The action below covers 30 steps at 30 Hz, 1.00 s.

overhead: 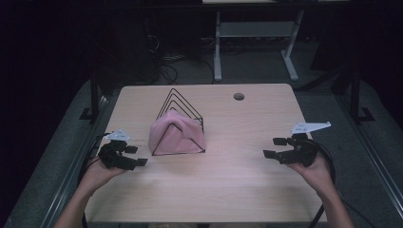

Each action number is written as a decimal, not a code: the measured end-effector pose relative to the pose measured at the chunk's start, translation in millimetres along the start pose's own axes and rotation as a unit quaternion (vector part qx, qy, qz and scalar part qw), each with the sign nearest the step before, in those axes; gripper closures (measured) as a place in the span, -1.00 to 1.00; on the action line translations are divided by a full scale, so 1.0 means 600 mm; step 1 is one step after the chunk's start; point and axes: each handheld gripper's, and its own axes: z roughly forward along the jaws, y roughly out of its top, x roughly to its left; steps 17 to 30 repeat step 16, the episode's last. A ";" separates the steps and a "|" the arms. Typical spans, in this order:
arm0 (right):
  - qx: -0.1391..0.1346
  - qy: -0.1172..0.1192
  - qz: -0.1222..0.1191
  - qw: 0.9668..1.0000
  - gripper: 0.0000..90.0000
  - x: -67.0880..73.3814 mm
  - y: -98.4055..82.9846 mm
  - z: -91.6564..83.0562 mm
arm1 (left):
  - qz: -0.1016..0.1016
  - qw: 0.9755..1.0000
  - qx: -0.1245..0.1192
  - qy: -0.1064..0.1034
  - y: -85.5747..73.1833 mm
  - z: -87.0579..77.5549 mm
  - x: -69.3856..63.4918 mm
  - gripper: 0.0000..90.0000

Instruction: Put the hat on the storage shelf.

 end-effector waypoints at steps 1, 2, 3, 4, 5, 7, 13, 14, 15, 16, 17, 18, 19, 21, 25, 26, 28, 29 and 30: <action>0.001 0.000 0.004 1.000 -0.46 0.000 -0.009 -0.001 | 0.001 1.000 0.001 0.000 -0.002 0.000 -0.001 -0.38; 0.002 0.000 0.008 1.000 -0.46 0.000 -0.017 -0.003 | 0.001 1.000 0.000 0.002 -0.004 0.000 -0.003 -0.38; 0.002 0.000 0.012 1.000 -0.46 0.001 -0.025 -0.004 | -0.003 1.000 -0.001 0.002 -0.007 0.000 -0.006 -0.38; 0.003 0.000 0.014 1.000 -0.47 0.002 -0.033 -0.004 | -0.003 1.000 -0.002 0.004 -0.009 0.000 -0.007 -0.38; 0.003 -0.002 0.017 1.000 -0.47 0.005 -0.040 -0.005 | -0.003 1.000 -0.003 0.006 -0.011 0.000 -0.008 -0.38; 0.003 -0.005 0.017 1.000 -0.47 0.009 -0.056 -0.006 | -0.005 1.000 -0.004 0.007 -0.017 0.001 -0.010 -0.38; 0.000 -0.011 0.024 1.000 -0.50 0.020 -0.091 -0.015 | -0.013 1.000 -0.019 0.014 -0.031 0.003 -0.021 -0.38; 0.002 -0.015 0.025 1.000 -0.51 0.022 -0.094 -0.018 | -0.012 0.999 -0.021 0.023 -0.032 0.002 -0.025 -0.39; 0.000 -0.019 0.024 1.000 -0.51 0.024 -0.097 -0.020 | -0.012 0.999 -0.027 0.023 -0.034 0.002 -0.029 -0.38; -0.009 -0.019 0.024 0.999 -0.51 0.026 -0.099 -0.024 | -0.015 0.999 -0.034 0.022 -0.036 0.001 -0.032 -0.38; -0.009 -0.019 0.024 0.999 -0.51 0.026 -0.099 -0.024 | -0.015 0.999 -0.034 0.022 -0.036 0.001 -0.032 -0.38; -0.009 -0.019 0.024 0.999 -0.51 0.026 -0.099 -0.024 | -0.015 0.999 -0.034 0.022 -0.036 0.001 -0.032 -0.38; -0.009 -0.019 0.024 0.999 -0.51 0.026 -0.099 -0.024 | -0.015 0.999 -0.034 0.022 -0.036 0.001 -0.032 -0.38; -0.009 -0.019 0.024 0.999 -0.51 0.026 -0.099 -0.024 | -0.015 0.999 -0.034 0.022 -0.036 0.001 -0.032 -0.38; -0.009 -0.019 0.024 0.999 -0.51 0.026 -0.099 -0.024 | -0.015 0.999 -0.034 0.022 -0.036 0.001 -0.032 -0.38; -0.009 -0.019 0.024 0.999 -0.51 0.026 -0.099 -0.024 | -0.015 0.999 -0.034 0.022 -0.036 0.001 -0.032 -0.38; -0.009 -0.019 0.024 0.999 -0.51 0.026 -0.099 -0.024 | -0.015 0.999 -0.034 0.022 -0.036 0.001 -0.032 -0.38; -0.009 -0.019 0.024 0.999 -0.51 0.026 -0.099 -0.024 | -0.015 0.999 -0.034 0.022 -0.036 0.001 -0.032 -0.38; -0.009 -0.019 0.024 0.999 -0.51 0.026 -0.099 -0.024 | -0.015 0.999 -0.034 0.022 -0.036 0.001 -0.032 -0.38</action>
